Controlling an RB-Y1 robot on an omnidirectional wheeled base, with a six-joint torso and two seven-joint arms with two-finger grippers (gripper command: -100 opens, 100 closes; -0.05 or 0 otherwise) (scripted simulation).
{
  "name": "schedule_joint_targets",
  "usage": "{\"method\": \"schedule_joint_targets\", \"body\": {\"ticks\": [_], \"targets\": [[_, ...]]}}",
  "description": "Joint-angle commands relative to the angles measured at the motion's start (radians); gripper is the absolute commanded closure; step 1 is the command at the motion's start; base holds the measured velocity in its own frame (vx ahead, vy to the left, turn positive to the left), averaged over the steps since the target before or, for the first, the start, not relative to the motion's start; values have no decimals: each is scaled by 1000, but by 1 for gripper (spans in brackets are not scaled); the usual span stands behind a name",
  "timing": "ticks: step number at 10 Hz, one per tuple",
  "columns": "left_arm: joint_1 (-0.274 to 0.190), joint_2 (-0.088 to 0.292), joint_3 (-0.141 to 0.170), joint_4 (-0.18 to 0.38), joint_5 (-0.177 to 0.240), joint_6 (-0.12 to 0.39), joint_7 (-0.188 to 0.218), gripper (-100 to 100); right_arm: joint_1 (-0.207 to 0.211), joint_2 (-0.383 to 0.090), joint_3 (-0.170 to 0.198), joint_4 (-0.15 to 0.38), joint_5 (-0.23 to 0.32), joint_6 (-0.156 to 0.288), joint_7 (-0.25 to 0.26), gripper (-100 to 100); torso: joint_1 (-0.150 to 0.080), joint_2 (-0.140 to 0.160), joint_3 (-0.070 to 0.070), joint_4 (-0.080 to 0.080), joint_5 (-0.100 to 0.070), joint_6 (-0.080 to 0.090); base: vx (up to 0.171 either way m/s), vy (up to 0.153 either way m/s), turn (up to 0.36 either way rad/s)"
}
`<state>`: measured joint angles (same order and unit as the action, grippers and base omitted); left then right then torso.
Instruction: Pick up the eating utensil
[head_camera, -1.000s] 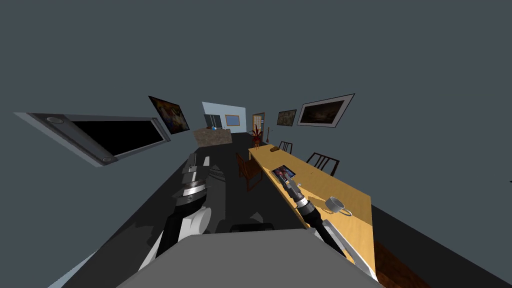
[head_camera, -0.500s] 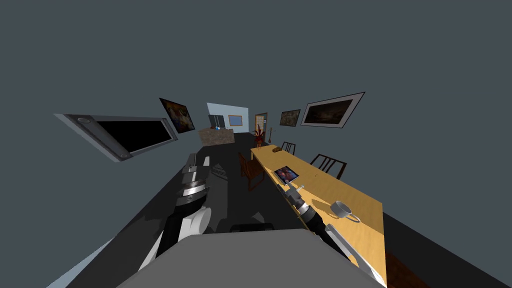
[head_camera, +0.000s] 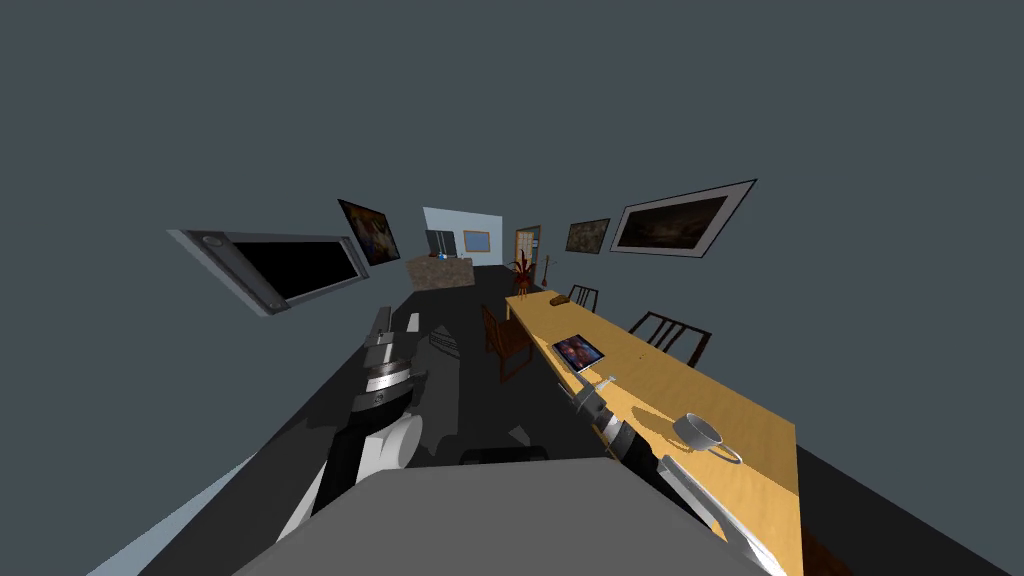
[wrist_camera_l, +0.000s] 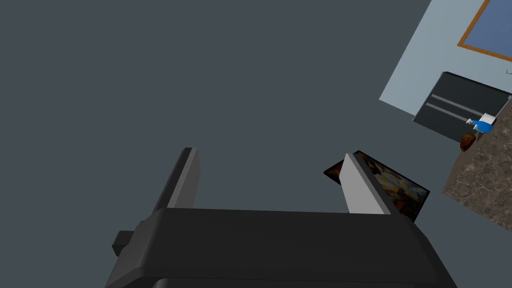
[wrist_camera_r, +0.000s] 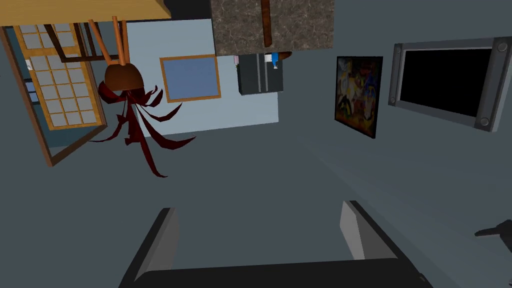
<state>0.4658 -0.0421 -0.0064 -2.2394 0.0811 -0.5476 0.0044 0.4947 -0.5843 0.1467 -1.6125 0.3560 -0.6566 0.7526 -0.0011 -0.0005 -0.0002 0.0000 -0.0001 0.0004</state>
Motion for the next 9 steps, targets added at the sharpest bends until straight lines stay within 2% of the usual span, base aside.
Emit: {"method": "schedule_joint_targets", "body": {"ticks": [1,2,3,5,6,7,8,9], "targets": [[0,0,0,0,0,0,0,0,-4,-41,15,50,26,-10,50,-100,0,0,0,0,0,0,10,-13,131],[0,0,0,0,0,0,0,0,-4,-41,15,69,26,-10,52,-100,0,0,0,0,0,0,9,-14,72],[0,0,0,0,0,0,0,0,-11,-73,30,105,50,-15,97,-100,0,0,0,0,0,0,10,-15,140],[0,0,0,0,0,0,0,0,-11,-73,30,123,50,-15,97,-100,-1,0,0,0,0,0,8,-13,28],[0,0,0,0,0,0,0,0,-19,-104,46,173,73,-20,140,-100,0,0,0,0,0,0,11,-15,131],[0,0,0,0,0,0,0,0,-19,-104,46,178,73,-20,140,-100,0,0,0,0,0,0,13,-20,94],[0,0,0,0,0,0,0,0,-27,-133,62,216,96,-23,181,-100,-1,-1,0,0,0,0,18,-27,168],[0,0,0,0,0,0,0,0,-27,-133,62,233,96,-23,183,-100,-1,-1,0,0,0,-1,19,-29,81]]}}
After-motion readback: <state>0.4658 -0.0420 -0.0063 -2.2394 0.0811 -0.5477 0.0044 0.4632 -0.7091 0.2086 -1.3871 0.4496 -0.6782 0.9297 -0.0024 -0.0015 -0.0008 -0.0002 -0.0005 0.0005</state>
